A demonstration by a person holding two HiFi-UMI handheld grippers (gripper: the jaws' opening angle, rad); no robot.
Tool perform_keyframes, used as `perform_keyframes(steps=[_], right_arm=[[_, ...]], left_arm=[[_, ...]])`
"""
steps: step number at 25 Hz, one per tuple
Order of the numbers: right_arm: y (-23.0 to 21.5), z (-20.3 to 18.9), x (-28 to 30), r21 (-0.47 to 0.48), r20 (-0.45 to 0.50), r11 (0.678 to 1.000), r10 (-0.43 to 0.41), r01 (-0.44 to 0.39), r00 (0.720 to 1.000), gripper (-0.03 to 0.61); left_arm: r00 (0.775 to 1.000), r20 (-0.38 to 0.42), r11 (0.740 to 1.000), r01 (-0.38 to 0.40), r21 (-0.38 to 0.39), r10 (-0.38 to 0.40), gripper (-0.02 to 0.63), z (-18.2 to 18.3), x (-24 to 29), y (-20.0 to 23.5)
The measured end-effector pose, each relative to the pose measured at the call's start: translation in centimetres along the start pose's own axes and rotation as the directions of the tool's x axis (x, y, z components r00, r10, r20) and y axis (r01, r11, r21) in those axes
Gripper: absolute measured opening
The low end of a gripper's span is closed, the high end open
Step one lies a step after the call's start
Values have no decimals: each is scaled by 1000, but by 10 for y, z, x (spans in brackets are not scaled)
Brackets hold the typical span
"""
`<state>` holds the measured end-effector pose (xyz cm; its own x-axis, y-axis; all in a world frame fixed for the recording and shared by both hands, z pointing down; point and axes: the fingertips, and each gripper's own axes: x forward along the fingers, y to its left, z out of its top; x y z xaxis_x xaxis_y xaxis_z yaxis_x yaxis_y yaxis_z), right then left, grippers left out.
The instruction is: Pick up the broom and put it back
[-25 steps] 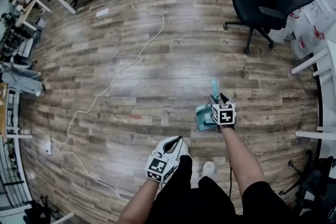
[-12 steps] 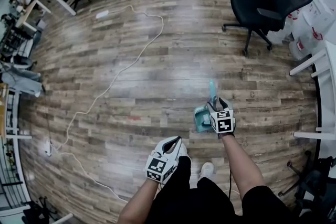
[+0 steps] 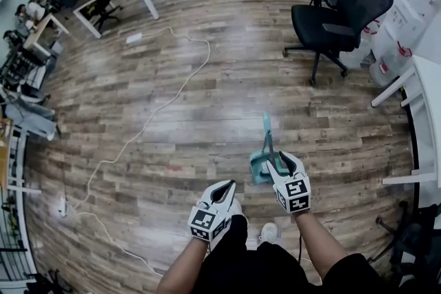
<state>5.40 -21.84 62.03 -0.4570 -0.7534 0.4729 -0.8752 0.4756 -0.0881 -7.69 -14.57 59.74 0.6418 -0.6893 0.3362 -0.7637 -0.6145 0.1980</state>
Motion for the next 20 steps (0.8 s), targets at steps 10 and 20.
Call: perform_keyframes(steps=[10, 20], right_arm=[[54, 52, -91, -107, 139, 992, 85, -70, 987, 2], [75, 74, -137, -198, 222, 977, 126, -82, 967, 0]], left_arm=[[995, 102, 999, -25, 33, 22, 18, 35, -21, -31], [976, 216, 995, -53, 87, 33, 18, 79, -43, -61]])
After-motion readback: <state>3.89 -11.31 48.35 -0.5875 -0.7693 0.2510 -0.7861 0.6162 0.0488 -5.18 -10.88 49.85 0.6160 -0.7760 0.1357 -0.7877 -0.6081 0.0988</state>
